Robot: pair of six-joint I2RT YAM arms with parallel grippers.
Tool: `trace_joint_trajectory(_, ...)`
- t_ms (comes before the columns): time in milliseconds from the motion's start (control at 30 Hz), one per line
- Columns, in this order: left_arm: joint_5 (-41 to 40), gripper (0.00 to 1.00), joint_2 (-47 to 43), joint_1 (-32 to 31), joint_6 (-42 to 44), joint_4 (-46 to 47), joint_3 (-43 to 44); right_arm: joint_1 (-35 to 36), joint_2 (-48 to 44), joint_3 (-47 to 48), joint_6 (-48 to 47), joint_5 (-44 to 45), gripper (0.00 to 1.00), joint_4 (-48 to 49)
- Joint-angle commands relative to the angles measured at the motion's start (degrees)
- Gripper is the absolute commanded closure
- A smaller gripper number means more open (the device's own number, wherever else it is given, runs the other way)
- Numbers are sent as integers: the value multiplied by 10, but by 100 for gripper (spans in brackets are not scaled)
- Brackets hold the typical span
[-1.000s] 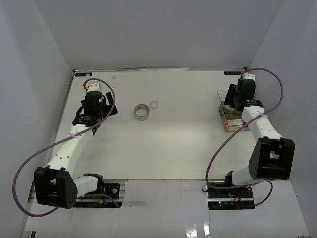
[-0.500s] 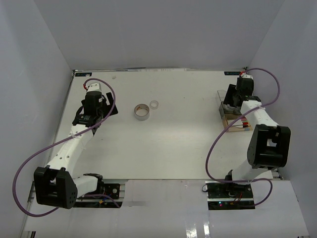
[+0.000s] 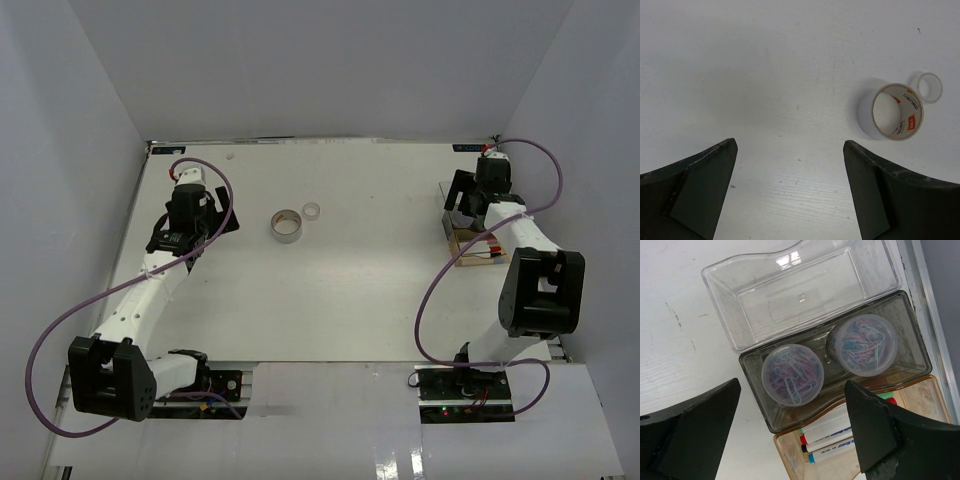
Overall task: Sort the stationery into containers
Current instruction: Place the stationery in the storage box, then pick up the stationery from the center of the board.
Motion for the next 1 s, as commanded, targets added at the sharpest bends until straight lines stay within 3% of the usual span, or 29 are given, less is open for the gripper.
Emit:
trace_joint_trajectory(0,15,2,-7,2,1,14,-2,-1,-51,-1,-2,-13,9,20)
trace_joint_trajectory(167,52,2,11,2,-8,15,-2,0,-145,-32,9,-70,9,20)
trace_joint_trajectory(300,107,6,55,-13,-18,13,16,1,-235,-88,26,-182,7,30)
trace_joint_trajectory(467,78,7,117,-64,-15,-7,65,2,-355,-193,53,-249,2,61)
trace_joint_trajectory(600,34,7,199,-119,-7,-19,115,1,-422,-244,72,-287,3,84)
trace_joint_trajectory(967,0,14,352,-137,-11,-45,228,1,-500,-332,92,-326,8,128)
